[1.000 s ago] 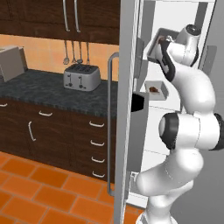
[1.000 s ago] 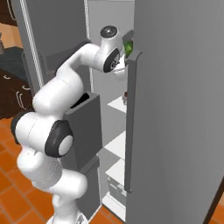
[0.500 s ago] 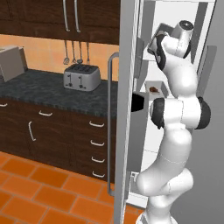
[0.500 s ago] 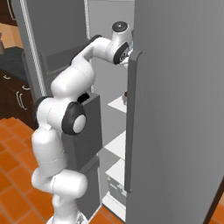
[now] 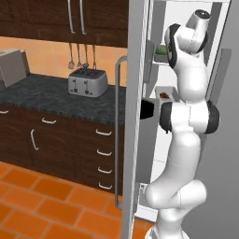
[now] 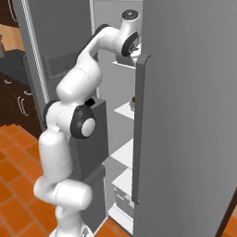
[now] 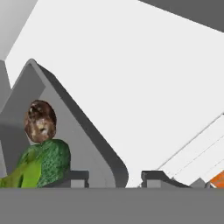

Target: Take the meat container that has the chicken drumstick and place it on the second highest rack of the freezer. Then take the vegetable container that has the broccoli and mushroom and place it on the highest rack of the freezer.

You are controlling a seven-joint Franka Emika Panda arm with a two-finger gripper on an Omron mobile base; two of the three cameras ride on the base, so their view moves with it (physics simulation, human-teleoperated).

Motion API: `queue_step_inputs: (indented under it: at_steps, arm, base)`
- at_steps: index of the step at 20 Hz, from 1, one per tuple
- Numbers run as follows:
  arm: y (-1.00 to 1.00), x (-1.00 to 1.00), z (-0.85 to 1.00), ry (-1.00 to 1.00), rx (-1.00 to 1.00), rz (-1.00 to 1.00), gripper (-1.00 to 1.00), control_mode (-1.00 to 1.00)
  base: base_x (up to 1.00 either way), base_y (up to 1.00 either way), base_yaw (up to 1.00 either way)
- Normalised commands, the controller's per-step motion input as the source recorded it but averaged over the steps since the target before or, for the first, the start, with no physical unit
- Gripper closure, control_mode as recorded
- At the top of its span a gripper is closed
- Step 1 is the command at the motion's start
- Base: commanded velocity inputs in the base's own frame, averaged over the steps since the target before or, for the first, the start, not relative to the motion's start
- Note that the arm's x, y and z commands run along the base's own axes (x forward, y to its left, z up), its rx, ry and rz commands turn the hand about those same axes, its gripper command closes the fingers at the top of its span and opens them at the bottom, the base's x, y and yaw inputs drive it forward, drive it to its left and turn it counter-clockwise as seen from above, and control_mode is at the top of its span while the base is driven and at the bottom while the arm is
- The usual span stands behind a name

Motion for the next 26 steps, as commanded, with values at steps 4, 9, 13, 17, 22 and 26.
queue_step_inputs:
  at_steps: [4, 9, 13, 17, 22, 26]
  arm:
    - [-0.03, -1.0, -0.96, -0.59, -0.09, 0.0, -1.0, -1.0]
    - [0.08, -1.0, -1.0, -0.57, -0.16, 0.0, -1.0, -1.0]
    - [0.33, -1.0, -0.6, -0.46, -0.05, -0.09, -1.0, -1.0]
    - [0.52, -1.0, -0.07, -0.17, -0.02, -0.32, -1.0, -1.0]
    - [0.38, -1.0, 0.16, -0.08, 0.0, -0.32, -1.0, -1.0]
    - [0.0, -1.0, 0.84, -0.2, 0.06, -0.28, -1.0, -1.0]
  base:
    - [0.0, 0.0, 0.0]
    - [0.0, 0.0, 0.0]
    - [0.0, 0.0, 0.0]
    - [0.0, 0.0, 0.0]
    - [0.0, 0.0, 0.0]
    - [0.0, 0.0, 0.0]
